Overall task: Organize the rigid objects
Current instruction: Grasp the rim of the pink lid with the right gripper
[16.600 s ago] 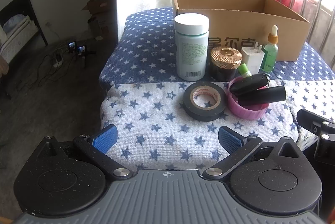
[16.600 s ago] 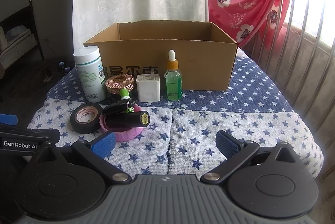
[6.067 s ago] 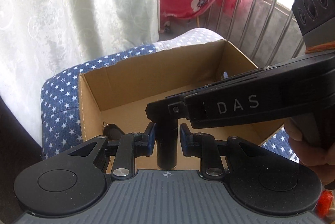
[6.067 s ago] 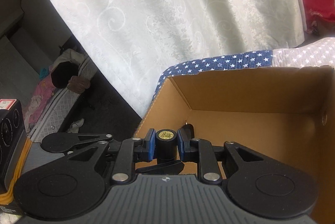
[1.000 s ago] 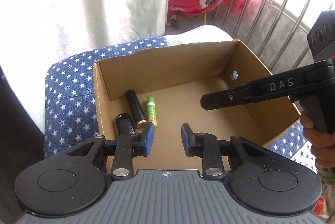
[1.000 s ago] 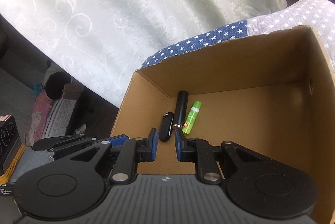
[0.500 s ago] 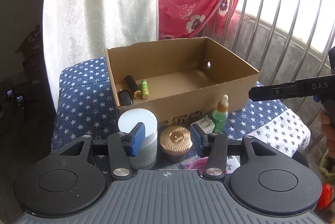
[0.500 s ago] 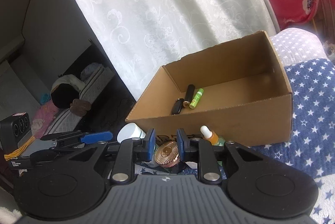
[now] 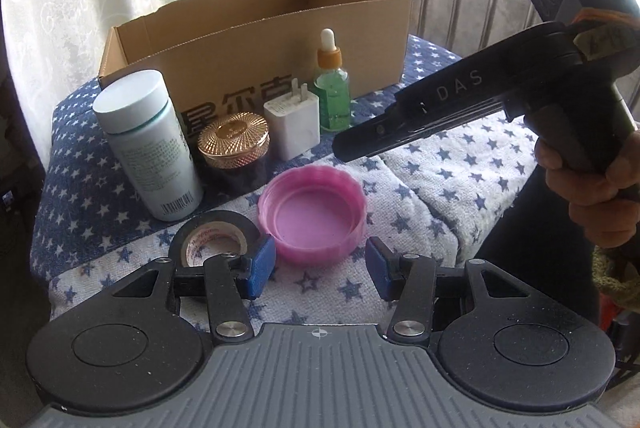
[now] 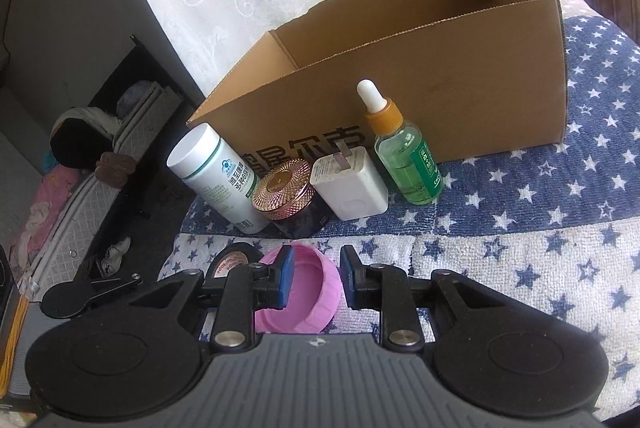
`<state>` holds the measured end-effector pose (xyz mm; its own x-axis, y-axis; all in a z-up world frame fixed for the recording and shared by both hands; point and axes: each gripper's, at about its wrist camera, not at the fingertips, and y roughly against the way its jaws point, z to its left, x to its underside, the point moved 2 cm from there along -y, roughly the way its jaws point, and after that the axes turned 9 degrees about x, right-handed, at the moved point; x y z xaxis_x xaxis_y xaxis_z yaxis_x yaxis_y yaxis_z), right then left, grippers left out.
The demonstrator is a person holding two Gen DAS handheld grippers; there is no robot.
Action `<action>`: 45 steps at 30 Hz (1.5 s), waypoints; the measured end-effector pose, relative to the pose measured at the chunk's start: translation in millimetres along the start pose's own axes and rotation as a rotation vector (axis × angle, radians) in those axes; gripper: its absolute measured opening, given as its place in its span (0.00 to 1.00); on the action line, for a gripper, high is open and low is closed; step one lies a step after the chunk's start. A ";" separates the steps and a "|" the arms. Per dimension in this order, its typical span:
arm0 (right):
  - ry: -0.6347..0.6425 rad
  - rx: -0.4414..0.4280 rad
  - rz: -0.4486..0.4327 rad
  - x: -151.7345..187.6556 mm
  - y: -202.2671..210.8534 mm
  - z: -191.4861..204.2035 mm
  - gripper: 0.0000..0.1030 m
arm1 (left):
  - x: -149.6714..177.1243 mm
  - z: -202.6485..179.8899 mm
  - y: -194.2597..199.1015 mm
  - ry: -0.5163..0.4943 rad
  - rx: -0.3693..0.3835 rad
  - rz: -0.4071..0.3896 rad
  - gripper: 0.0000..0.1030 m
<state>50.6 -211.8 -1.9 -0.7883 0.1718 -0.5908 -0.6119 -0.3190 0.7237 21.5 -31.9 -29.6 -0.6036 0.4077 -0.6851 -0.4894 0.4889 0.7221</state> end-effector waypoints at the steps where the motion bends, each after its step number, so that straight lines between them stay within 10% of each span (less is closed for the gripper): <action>1: 0.007 0.000 0.004 2.4 -1.1 0.3 0.26 | 1.7 -1.4 -3.7 -0.002 -0.009 0.006 0.48; 24: 0.005 0.015 0.058 9.6 -32.4 -4.8 0.24 | 4.9 -8.3 -24.8 -0.034 -0.108 0.023 0.51; 45: 0.046 0.058 -0.109 2.5 32.5 14.0 0.17 | -16.5 -29.9 16.2 -0.081 -0.108 -0.122 0.52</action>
<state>27.9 -208.7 25.1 -0.7142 0.1595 -0.6816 -0.6974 -0.2457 0.6733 4.7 -53.8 -3.8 -0.4849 0.4132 -0.7708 -0.6232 0.4551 0.6360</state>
